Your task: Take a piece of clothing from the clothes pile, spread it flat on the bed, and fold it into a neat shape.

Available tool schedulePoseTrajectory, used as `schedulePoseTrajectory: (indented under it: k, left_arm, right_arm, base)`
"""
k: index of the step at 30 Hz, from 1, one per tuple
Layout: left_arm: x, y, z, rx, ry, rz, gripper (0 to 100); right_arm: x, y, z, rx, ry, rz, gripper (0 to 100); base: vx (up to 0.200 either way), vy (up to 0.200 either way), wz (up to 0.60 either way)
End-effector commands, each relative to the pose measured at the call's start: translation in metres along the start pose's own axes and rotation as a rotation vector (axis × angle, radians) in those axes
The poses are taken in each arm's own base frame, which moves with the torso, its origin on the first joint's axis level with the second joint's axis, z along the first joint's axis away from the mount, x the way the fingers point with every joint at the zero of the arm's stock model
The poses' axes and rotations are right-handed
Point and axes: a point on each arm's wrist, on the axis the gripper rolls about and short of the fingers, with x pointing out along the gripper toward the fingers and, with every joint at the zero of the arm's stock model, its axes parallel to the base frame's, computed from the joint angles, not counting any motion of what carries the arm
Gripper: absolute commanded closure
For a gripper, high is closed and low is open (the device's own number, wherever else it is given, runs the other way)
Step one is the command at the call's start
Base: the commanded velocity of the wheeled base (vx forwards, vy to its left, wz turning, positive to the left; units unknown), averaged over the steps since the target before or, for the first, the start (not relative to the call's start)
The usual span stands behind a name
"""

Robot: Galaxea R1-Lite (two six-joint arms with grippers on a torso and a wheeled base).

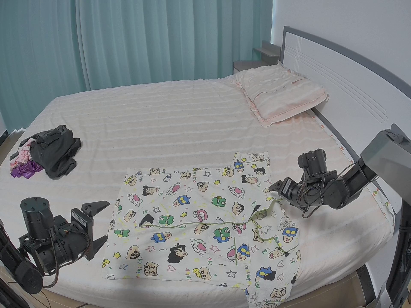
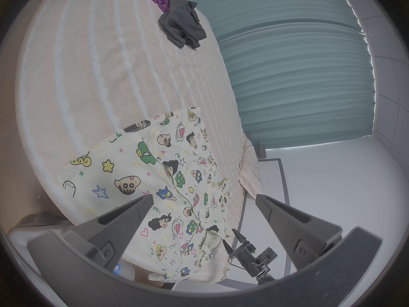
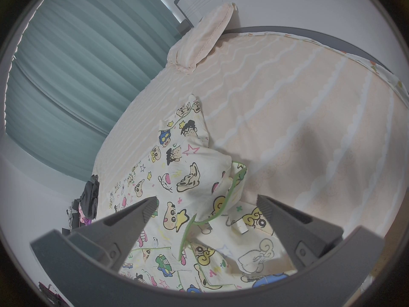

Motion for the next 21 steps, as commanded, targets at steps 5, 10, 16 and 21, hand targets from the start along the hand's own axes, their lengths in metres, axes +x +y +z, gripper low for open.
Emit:
schedulePoseTrajectory:
  k: [5, 10, 16, 21]
  left_arm:
    - [0.001, 0.001, 0.0, -0.001, 0.001, 0.005, 0]
    - [0.001, 0.001, 0.0, -0.001, 0.001, 0.005, 0]
    - [0.001, 0.001, 0.0, 0.0, 0.0, 0.007, 0]
    - [0.001, 0.001, 0.0, 0.0, 0.0, 0.007, 0]
  right_arm:
    - [0.013, -0.001, 0.002, -0.048, 0.027, -0.035, 100]
    - [0.008, 0.005, 0.015, -0.083, -0.016, -0.044, 100]
    - [0.008, 0.025, 0.022, -0.156, -0.031, -0.013, 100]
    - [0.022, 0.044, 0.013, -0.214, 0.028, -0.023, 100]
  base:
    - [0.0, 0.0, 0.0]
    - [0.0, 0.0, 0.0]
    - [0.0, 0.0, 0.0]
    - [0.0, 0.0, 0.0]
